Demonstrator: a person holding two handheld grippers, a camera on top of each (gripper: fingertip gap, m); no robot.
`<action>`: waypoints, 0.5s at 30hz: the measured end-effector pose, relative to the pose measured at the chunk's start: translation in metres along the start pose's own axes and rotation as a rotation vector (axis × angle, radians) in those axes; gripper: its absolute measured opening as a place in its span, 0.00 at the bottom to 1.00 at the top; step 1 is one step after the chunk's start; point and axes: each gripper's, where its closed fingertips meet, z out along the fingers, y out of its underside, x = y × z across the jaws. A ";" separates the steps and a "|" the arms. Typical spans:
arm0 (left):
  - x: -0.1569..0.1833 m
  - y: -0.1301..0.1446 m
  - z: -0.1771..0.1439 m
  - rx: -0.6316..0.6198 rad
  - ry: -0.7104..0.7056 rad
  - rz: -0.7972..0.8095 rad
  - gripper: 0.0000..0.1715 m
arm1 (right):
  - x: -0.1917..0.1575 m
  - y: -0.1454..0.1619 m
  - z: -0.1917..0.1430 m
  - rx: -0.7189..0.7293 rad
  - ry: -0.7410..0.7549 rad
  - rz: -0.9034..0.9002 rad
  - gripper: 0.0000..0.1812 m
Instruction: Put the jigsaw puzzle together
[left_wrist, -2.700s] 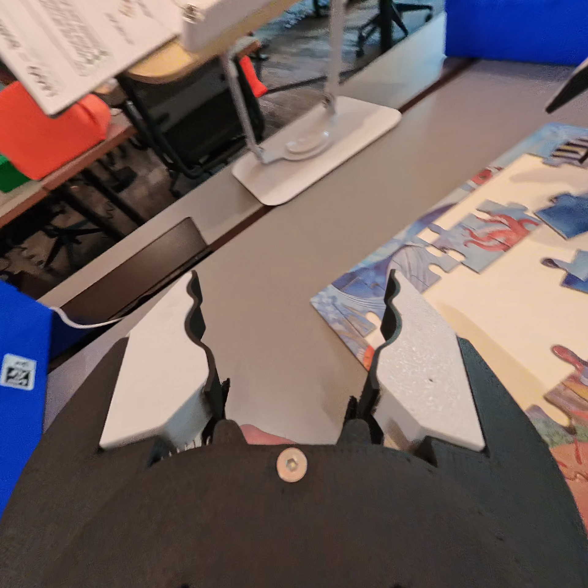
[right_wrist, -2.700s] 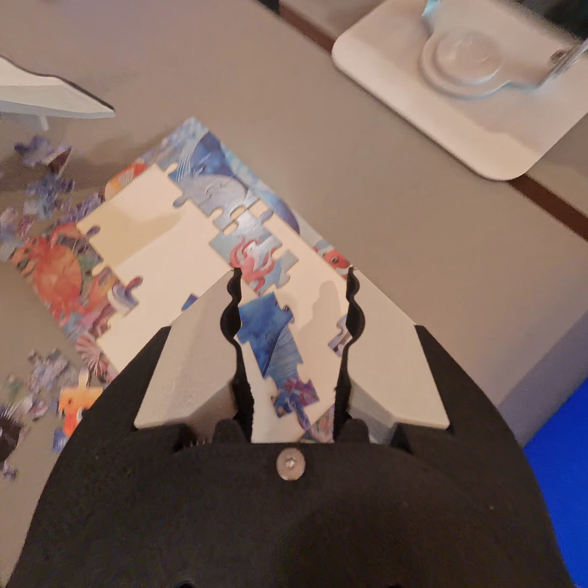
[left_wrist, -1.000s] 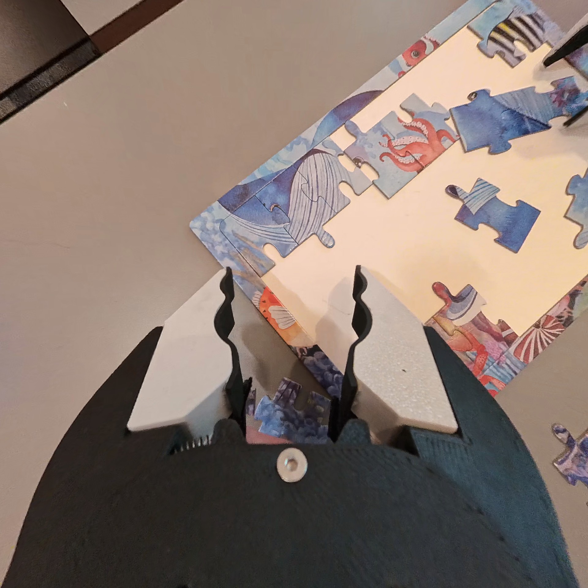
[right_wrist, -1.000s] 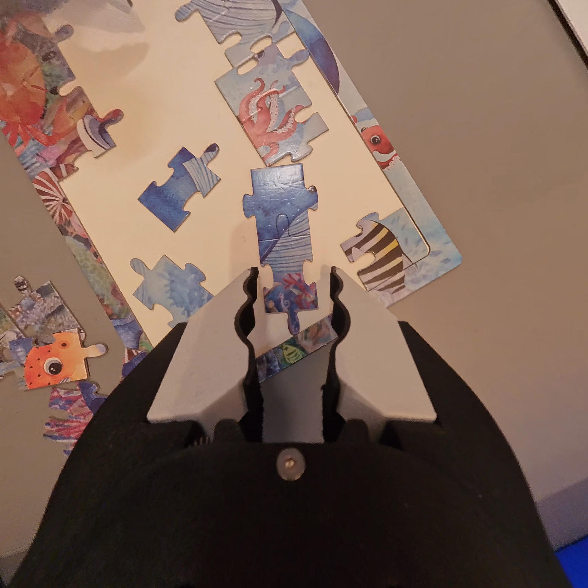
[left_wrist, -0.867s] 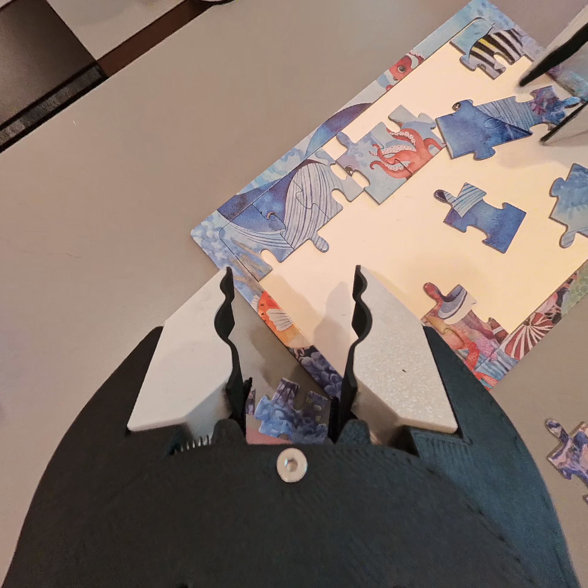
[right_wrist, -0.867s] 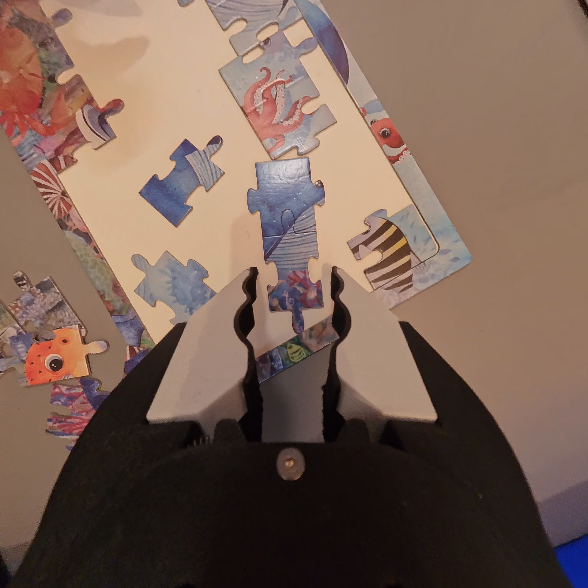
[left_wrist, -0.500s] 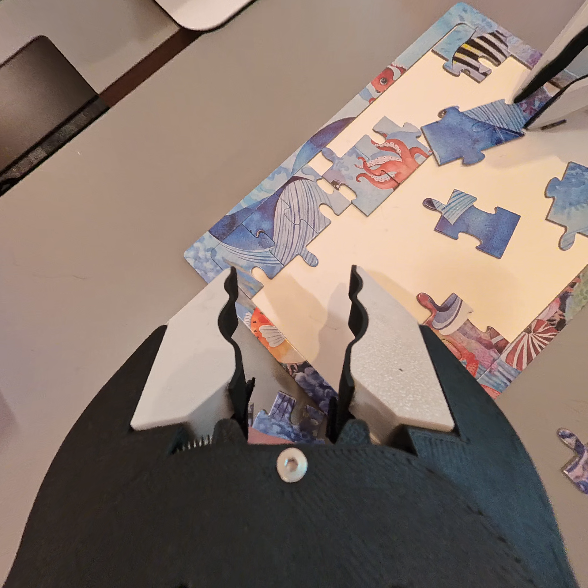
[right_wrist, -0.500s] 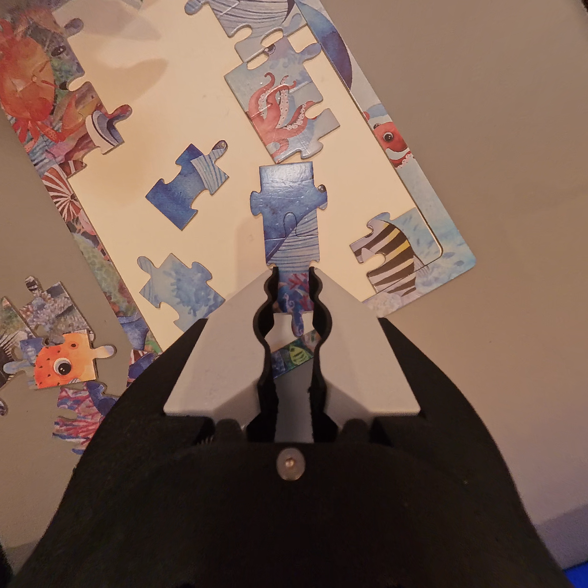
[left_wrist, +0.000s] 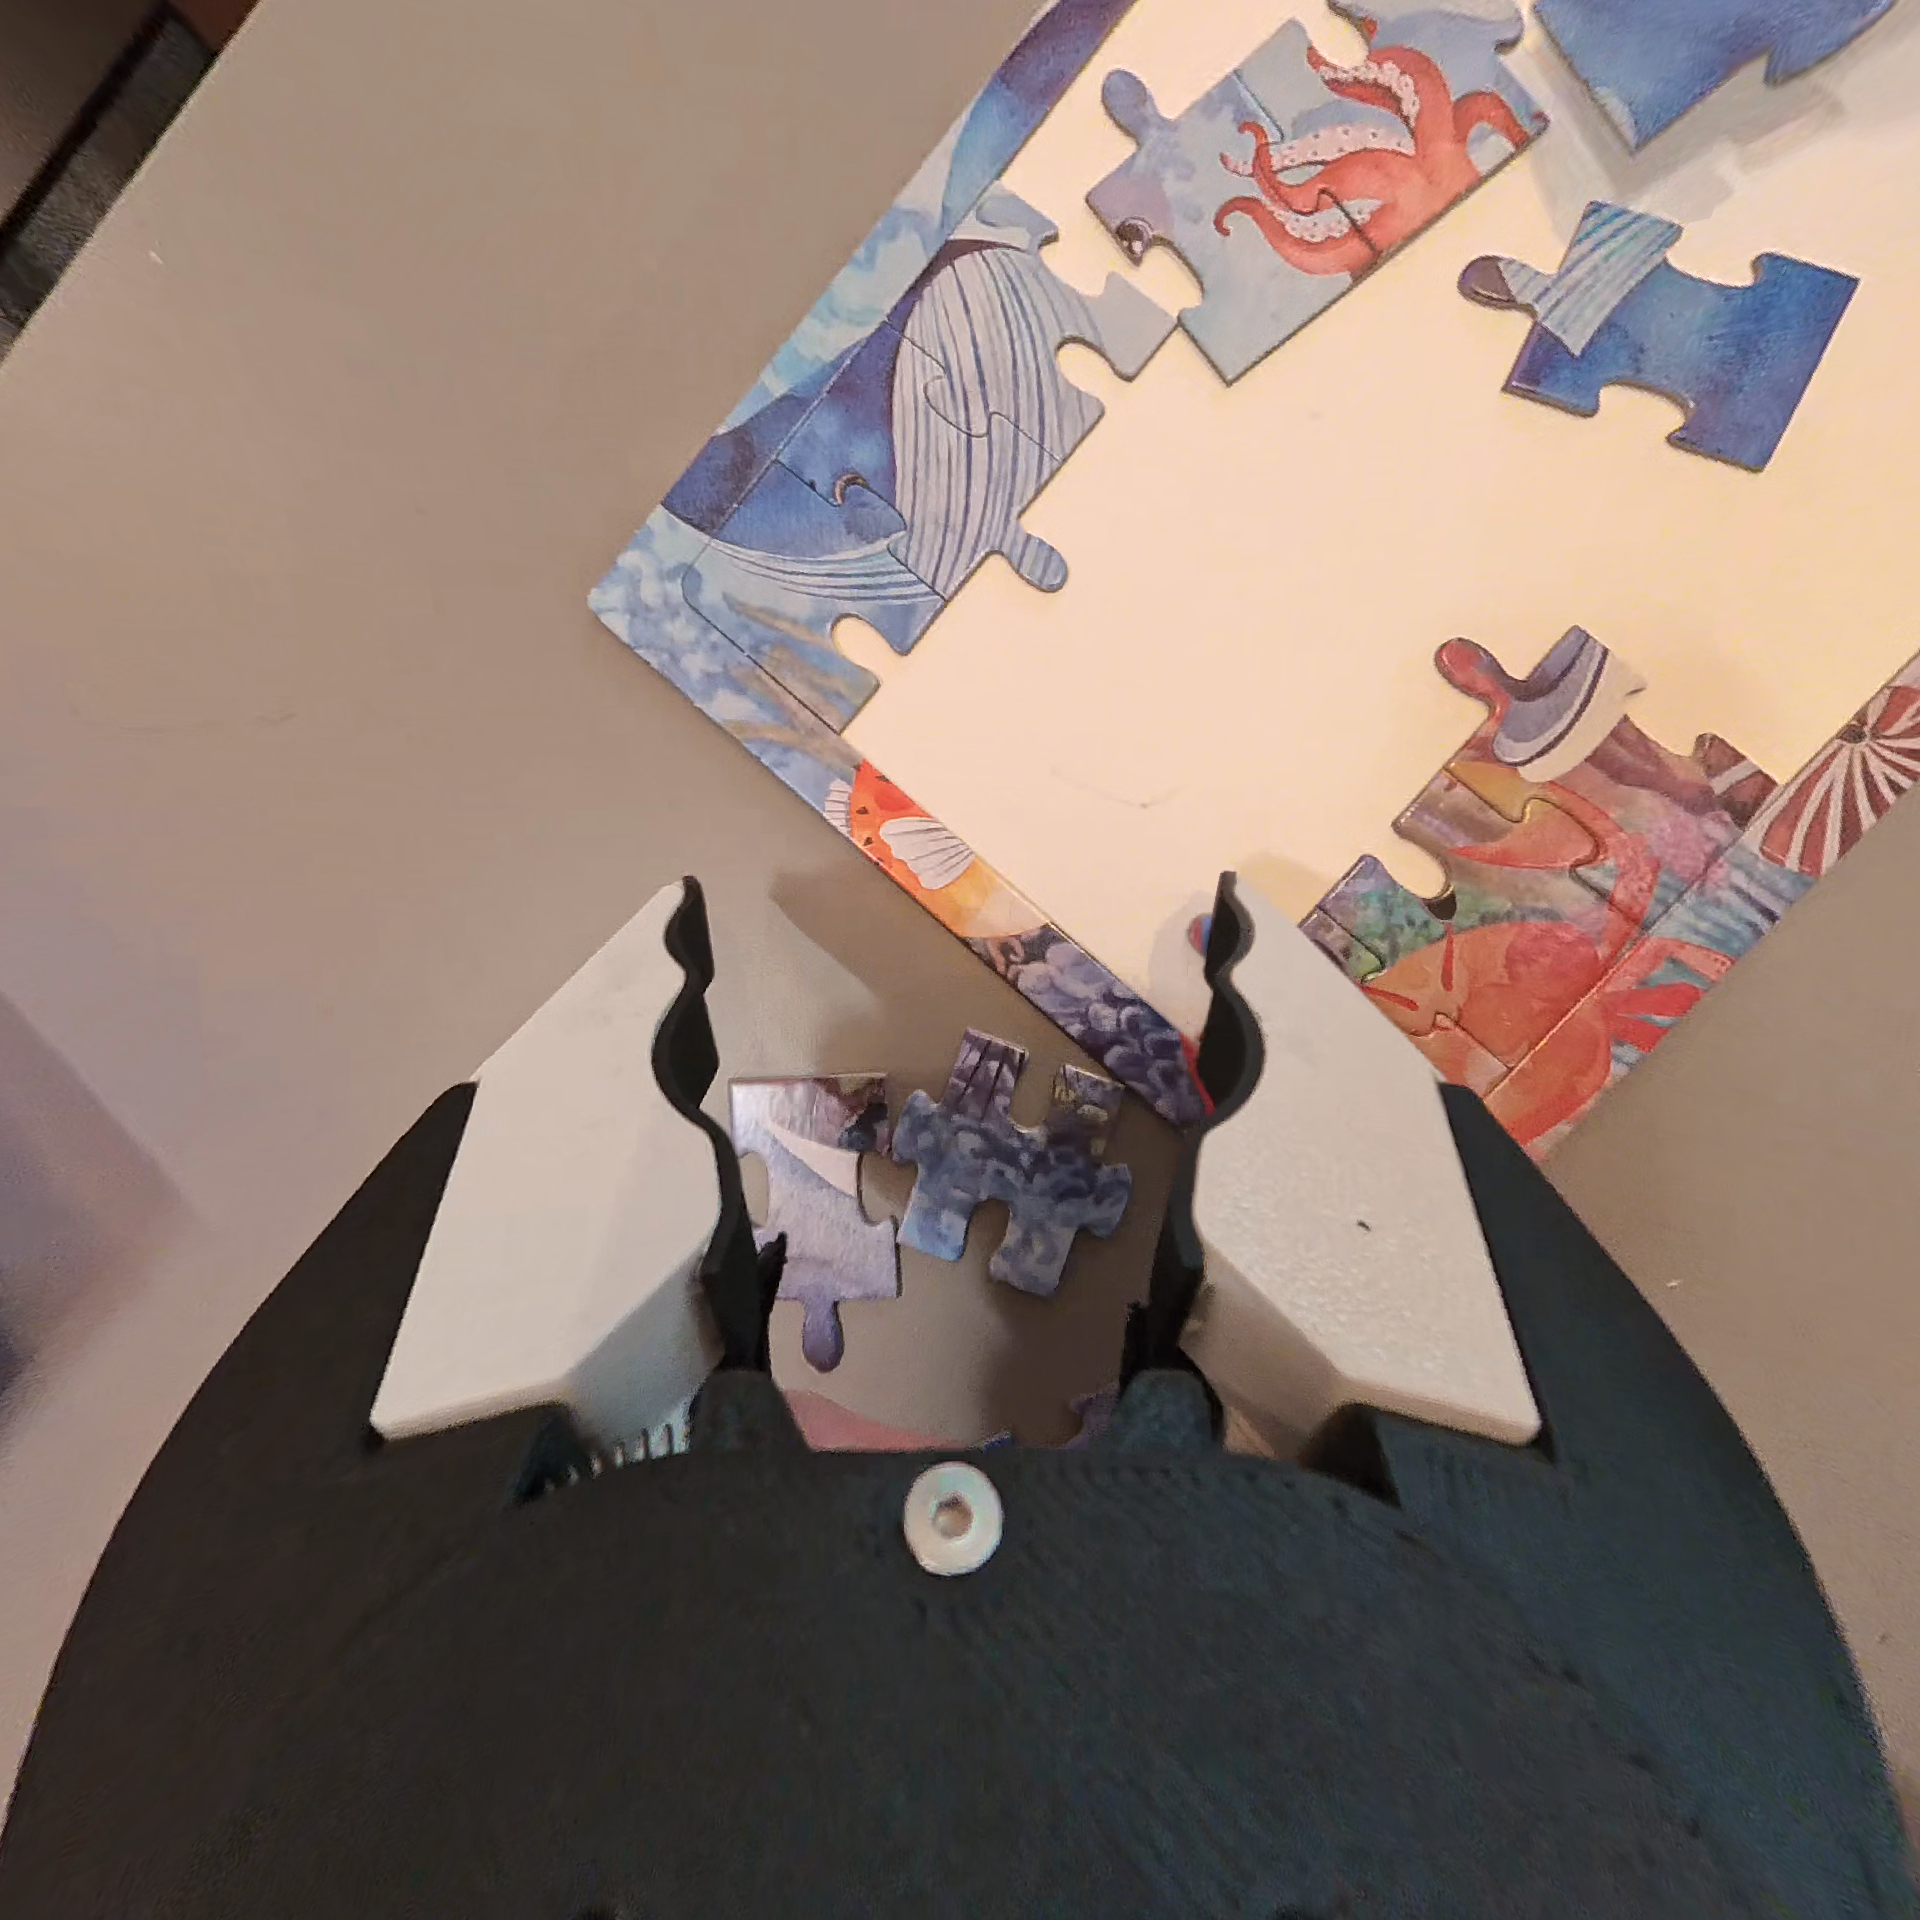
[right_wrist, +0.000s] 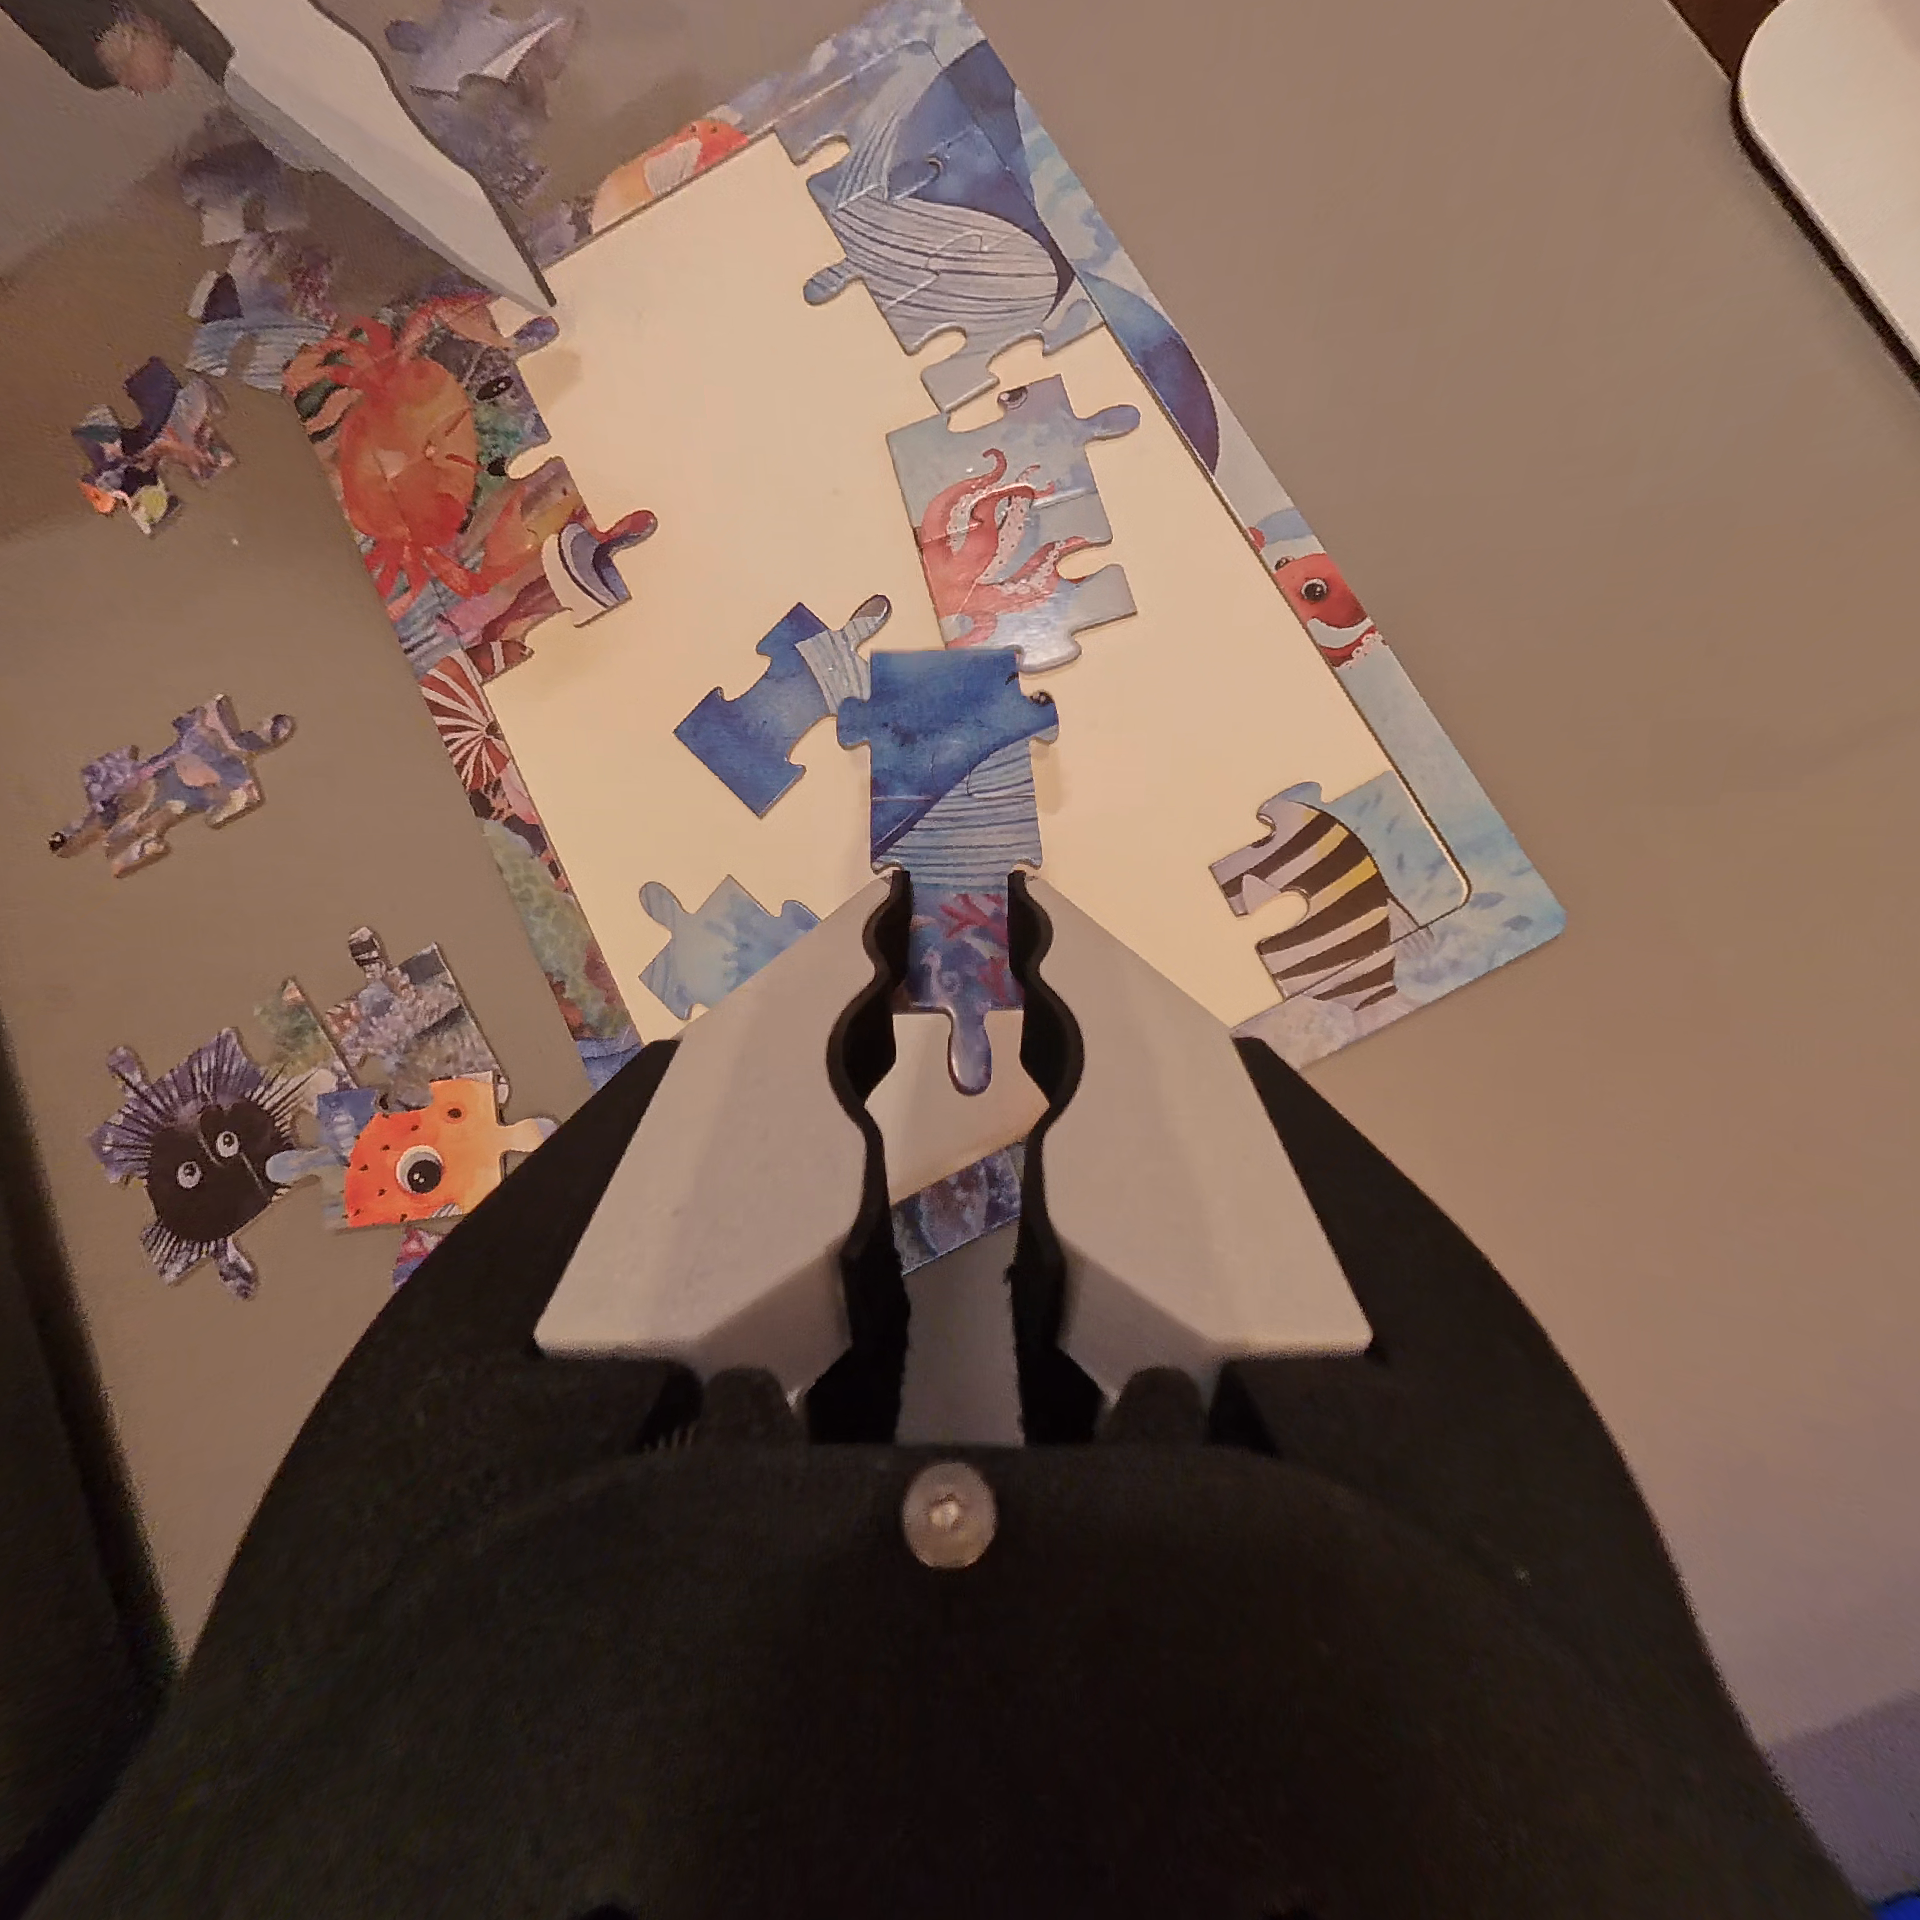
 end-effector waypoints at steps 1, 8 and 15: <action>0.003 0.002 0.003 -0.014 0.008 0.010 0.57 | -0.002 0.002 0.000 -0.011 -0.007 -0.002 0.09; 0.013 -0.004 0.011 -0.014 0.037 0.009 0.57 | -0.017 0.012 0.008 -0.082 -0.069 -0.028 0.09; 0.025 -0.019 0.019 0.011 0.049 0.008 0.57 | -0.044 -0.002 0.017 -0.064 -0.140 -0.099 0.09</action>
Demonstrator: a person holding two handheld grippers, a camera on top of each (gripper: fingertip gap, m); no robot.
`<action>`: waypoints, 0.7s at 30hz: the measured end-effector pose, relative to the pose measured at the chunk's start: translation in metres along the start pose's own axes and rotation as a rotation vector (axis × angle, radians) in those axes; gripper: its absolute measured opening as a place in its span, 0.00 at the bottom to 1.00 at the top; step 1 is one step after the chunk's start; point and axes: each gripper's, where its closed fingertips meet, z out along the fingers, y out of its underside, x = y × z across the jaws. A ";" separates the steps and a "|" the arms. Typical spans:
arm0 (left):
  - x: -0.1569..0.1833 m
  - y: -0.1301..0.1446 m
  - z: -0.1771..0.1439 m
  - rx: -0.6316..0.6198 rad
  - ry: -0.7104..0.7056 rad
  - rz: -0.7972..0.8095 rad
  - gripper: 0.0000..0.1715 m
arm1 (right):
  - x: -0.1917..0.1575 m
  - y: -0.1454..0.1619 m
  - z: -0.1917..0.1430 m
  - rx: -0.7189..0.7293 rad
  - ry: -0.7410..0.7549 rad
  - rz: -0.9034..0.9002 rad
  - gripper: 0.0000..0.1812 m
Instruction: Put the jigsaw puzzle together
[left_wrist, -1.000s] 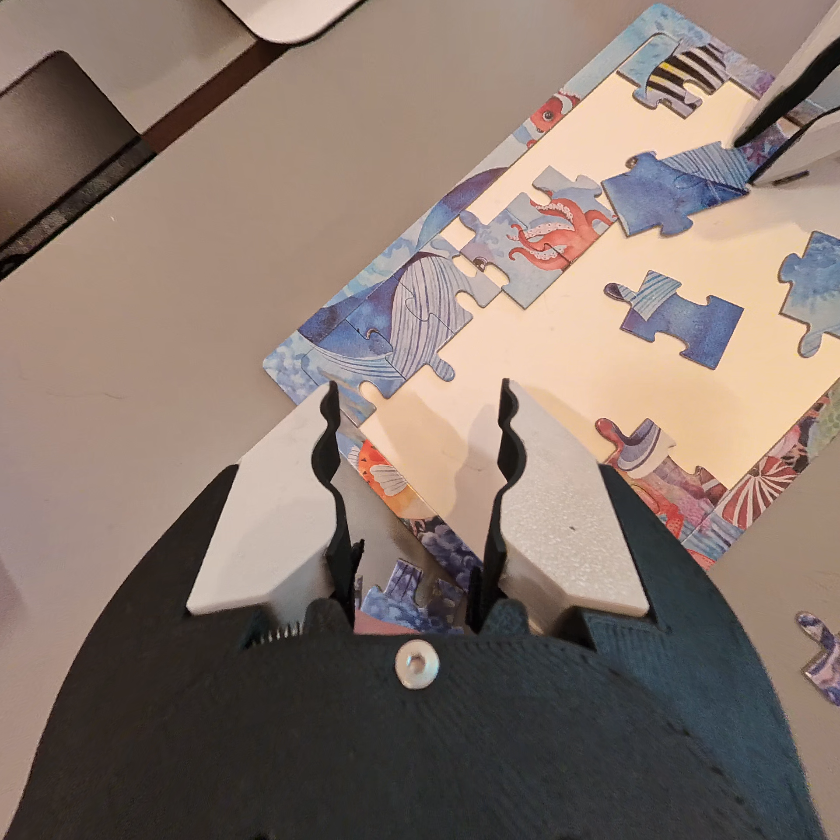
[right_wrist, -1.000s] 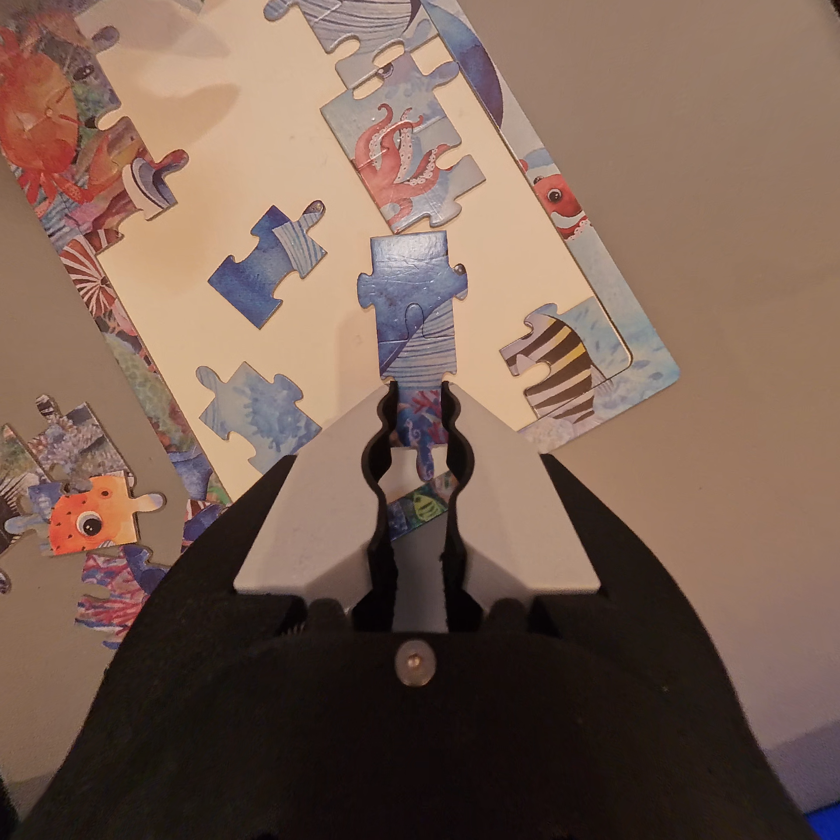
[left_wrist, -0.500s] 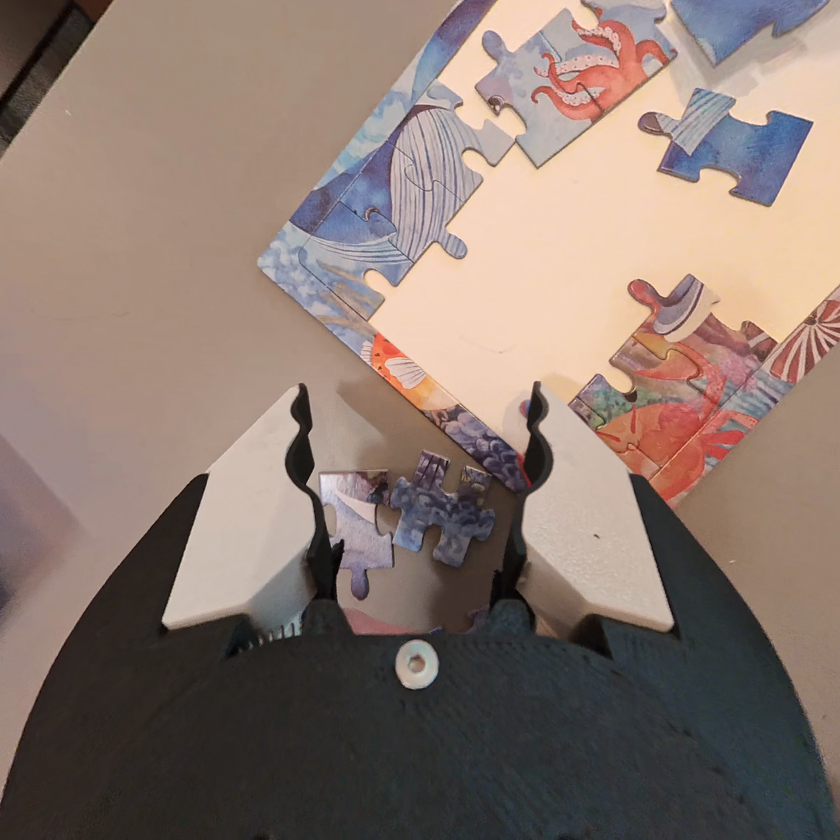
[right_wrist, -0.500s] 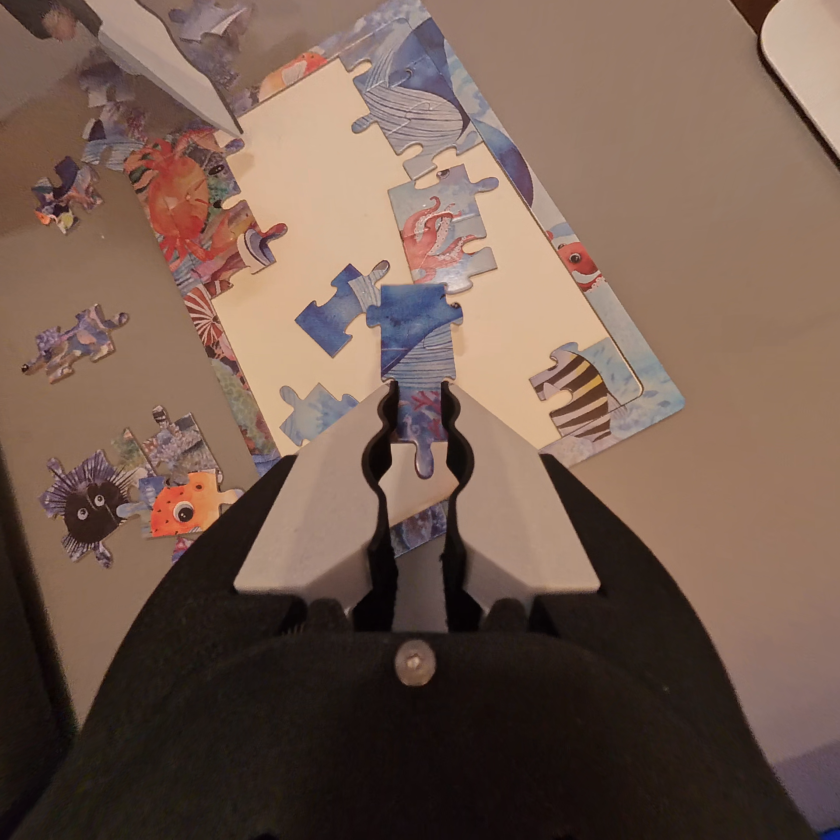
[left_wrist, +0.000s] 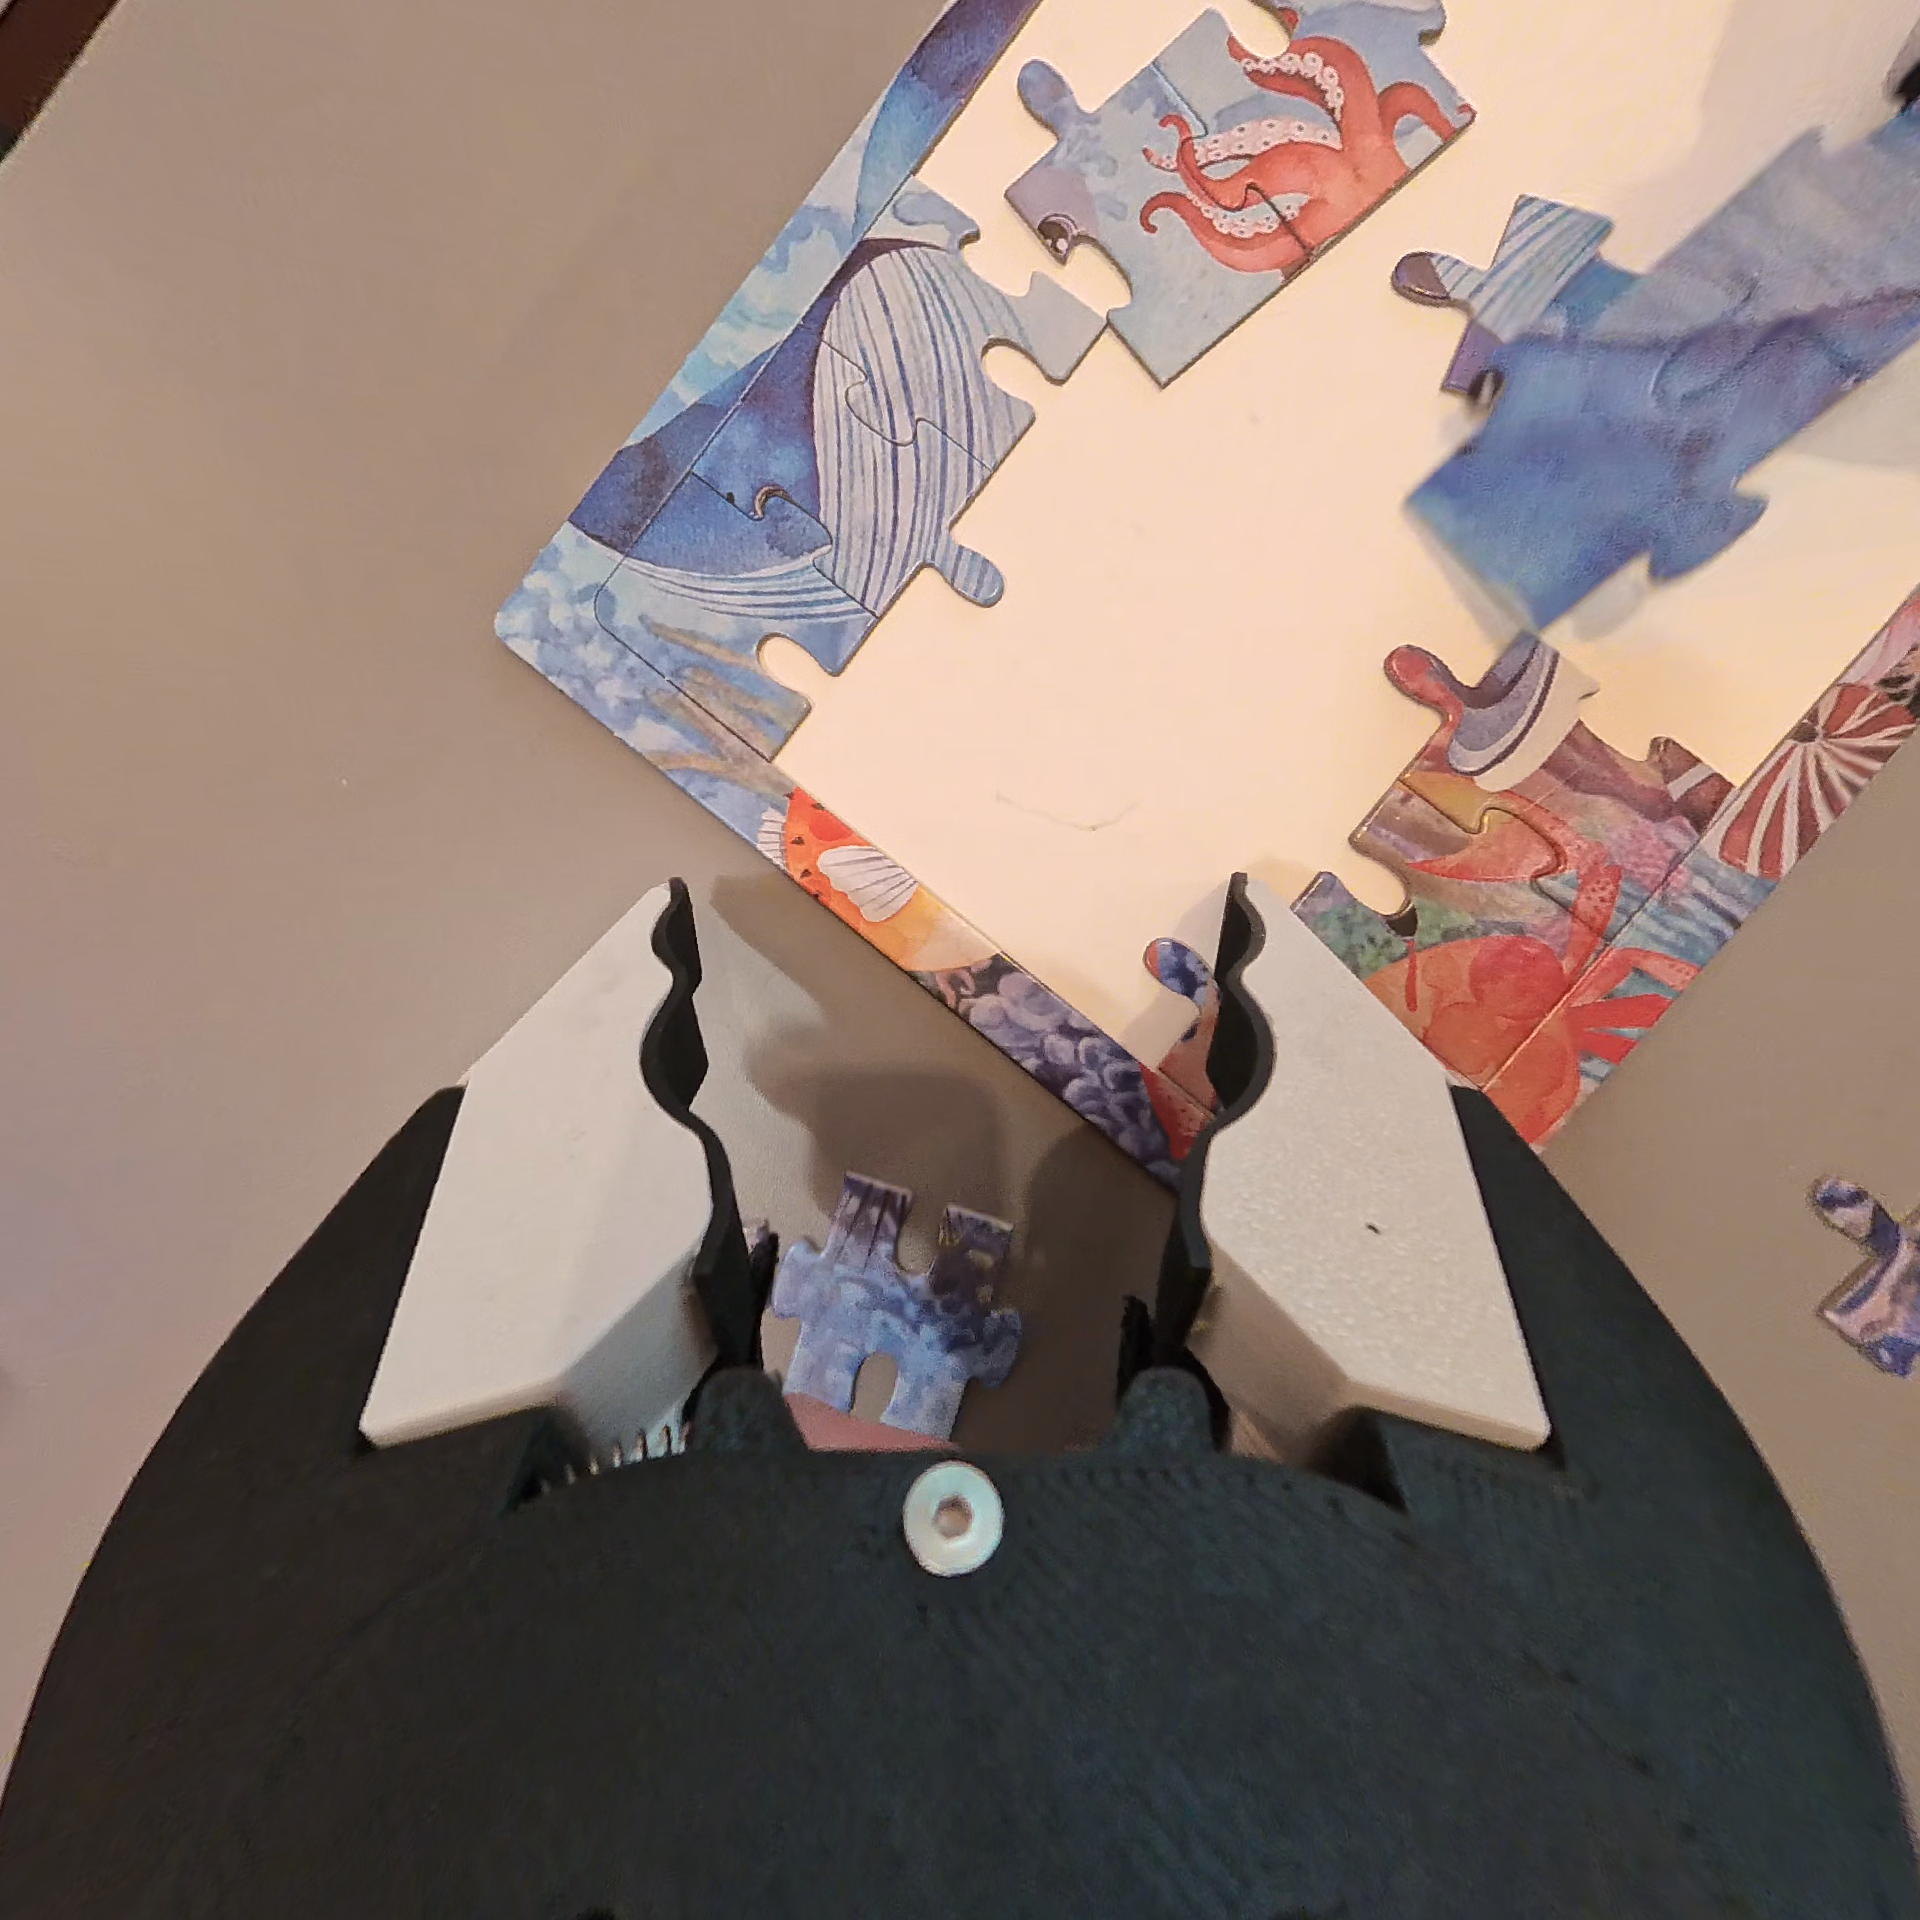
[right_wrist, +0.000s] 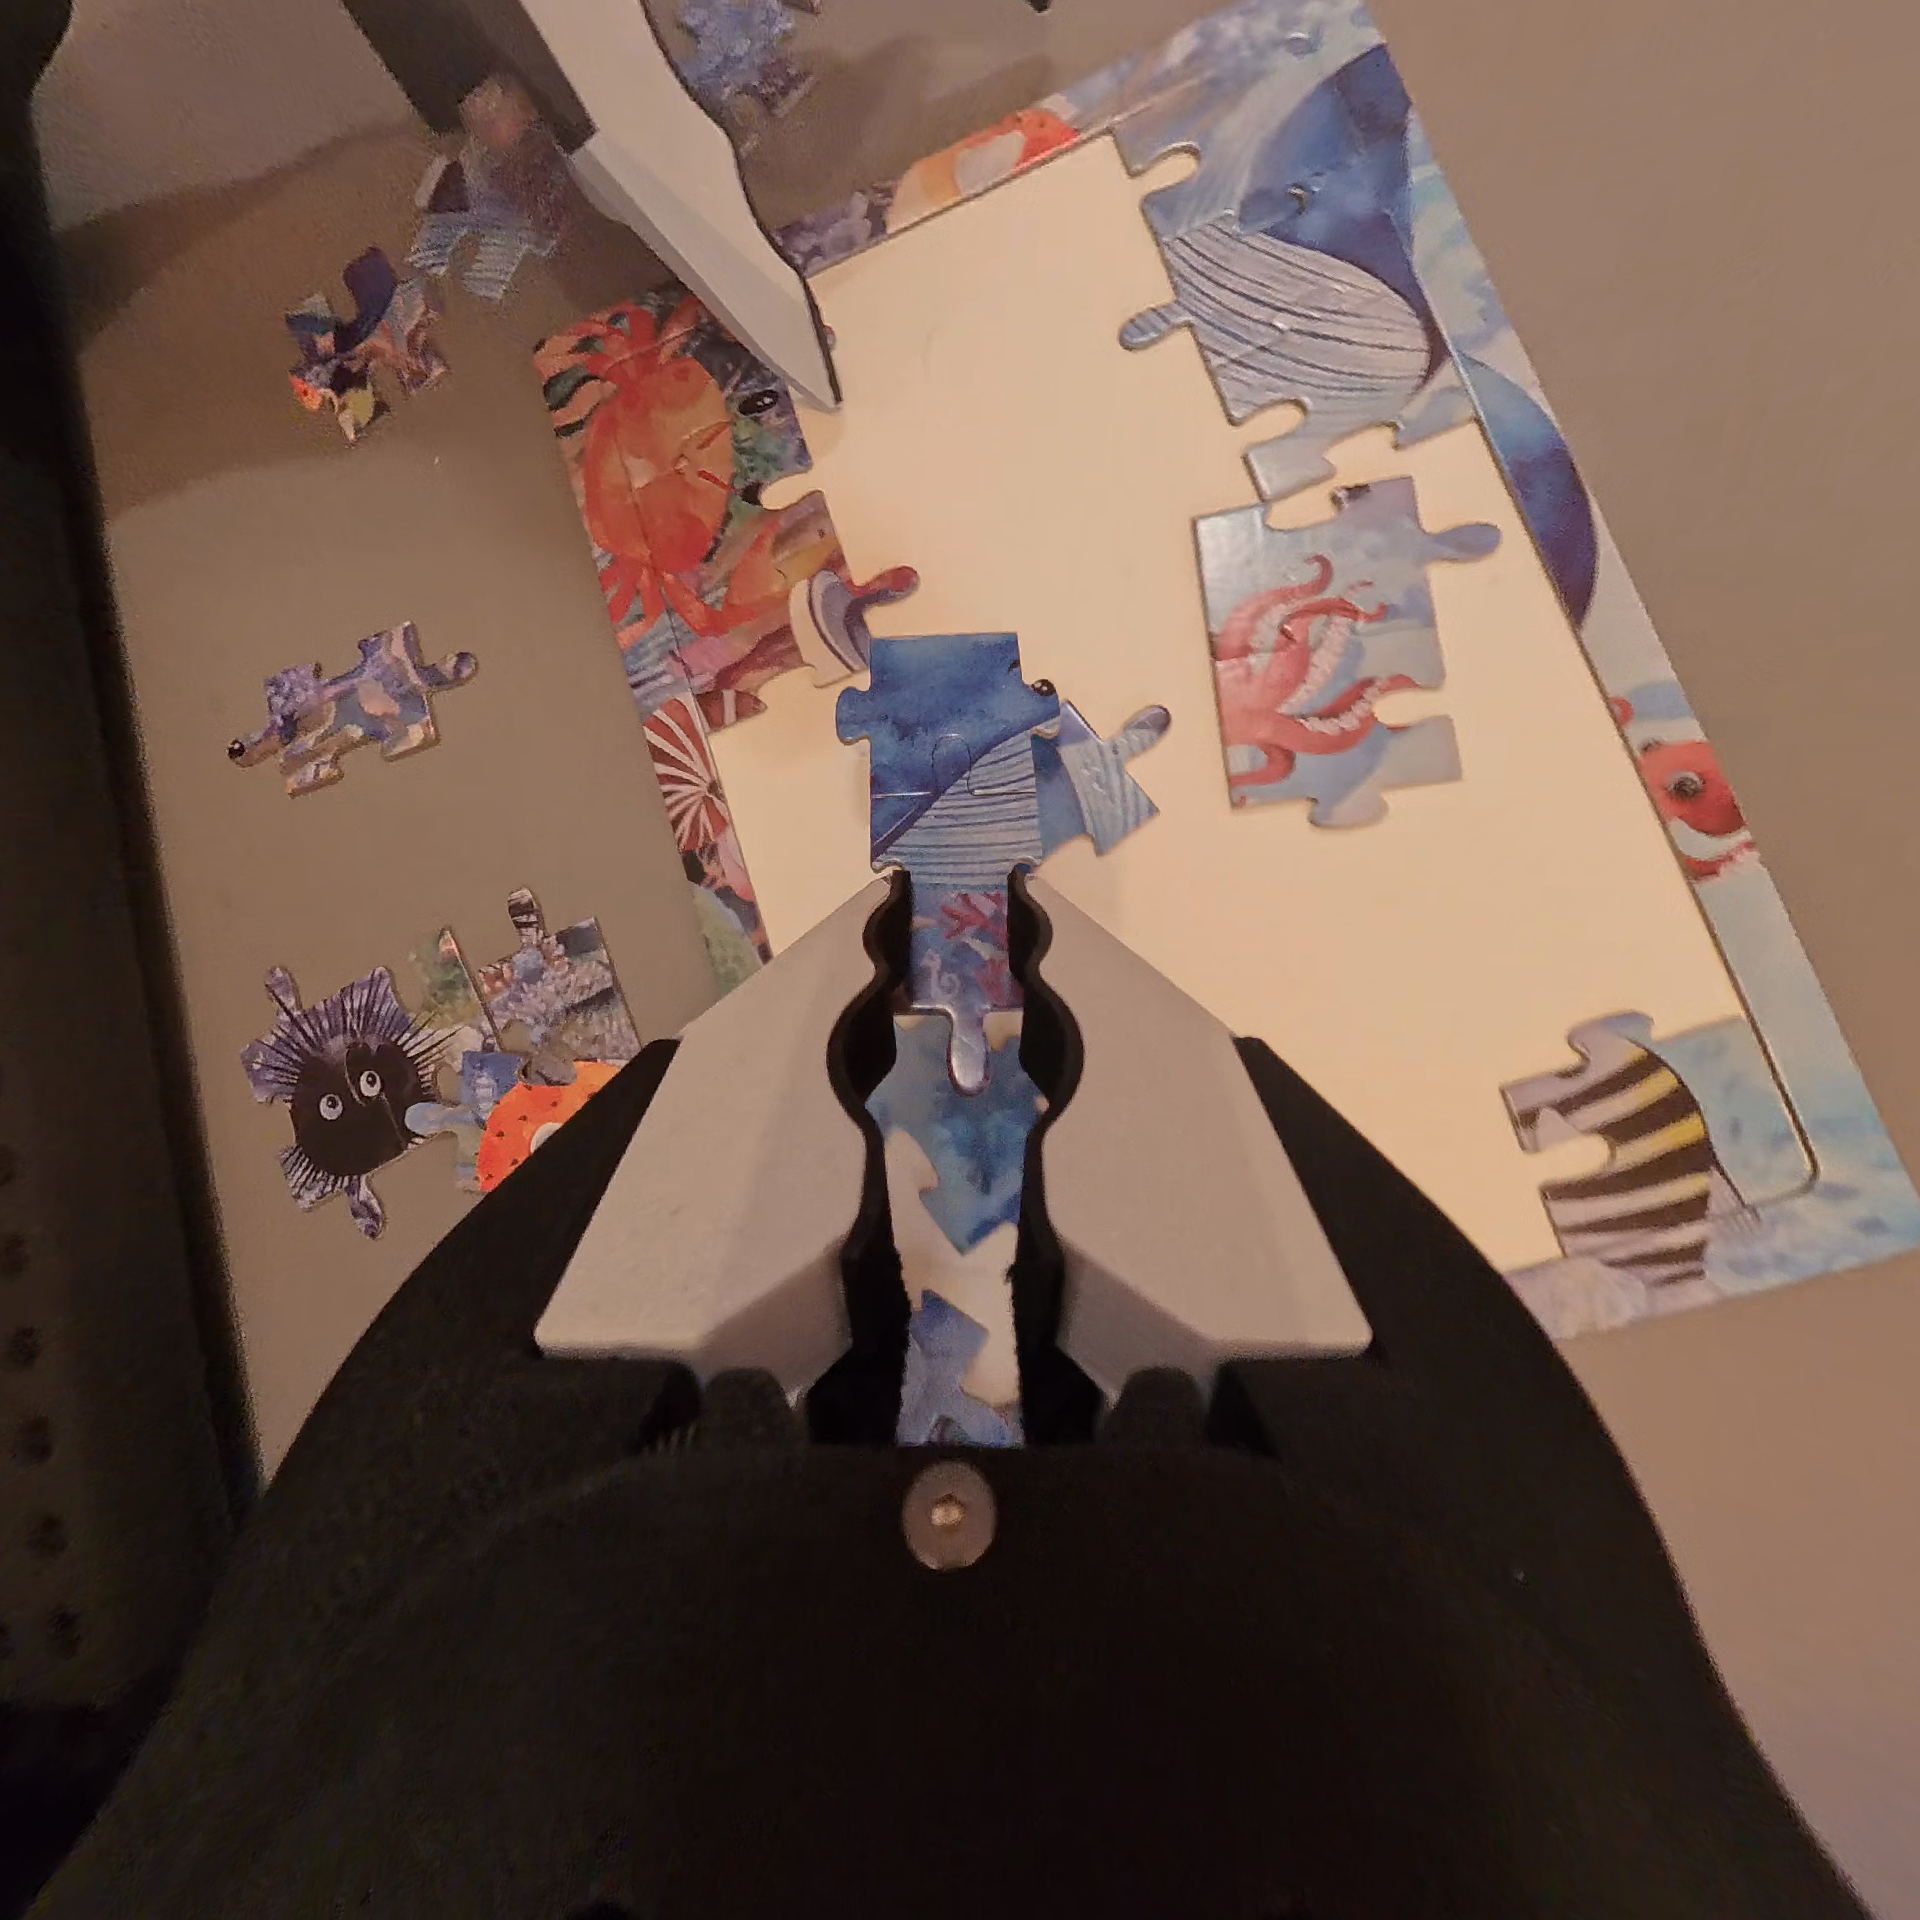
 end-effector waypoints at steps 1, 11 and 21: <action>0.000 -0.002 0.001 0.004 -0.008 0.008 0.59 | -0.003 -0.001 0.003 -0.004 -0.008 -0.012 0.09; 0.059 -0.051 -0.016 0.222 0.163 0.181 0.41 | -0.006 -0.010 -0.002 0.061 -0.021 -0.041 0.09; 0.085 -0.068 -0.001 0.293 0.140 0.362 0.29 | -0.003 -0.019 -0.013 0.148 -0.039 -0.014 0.09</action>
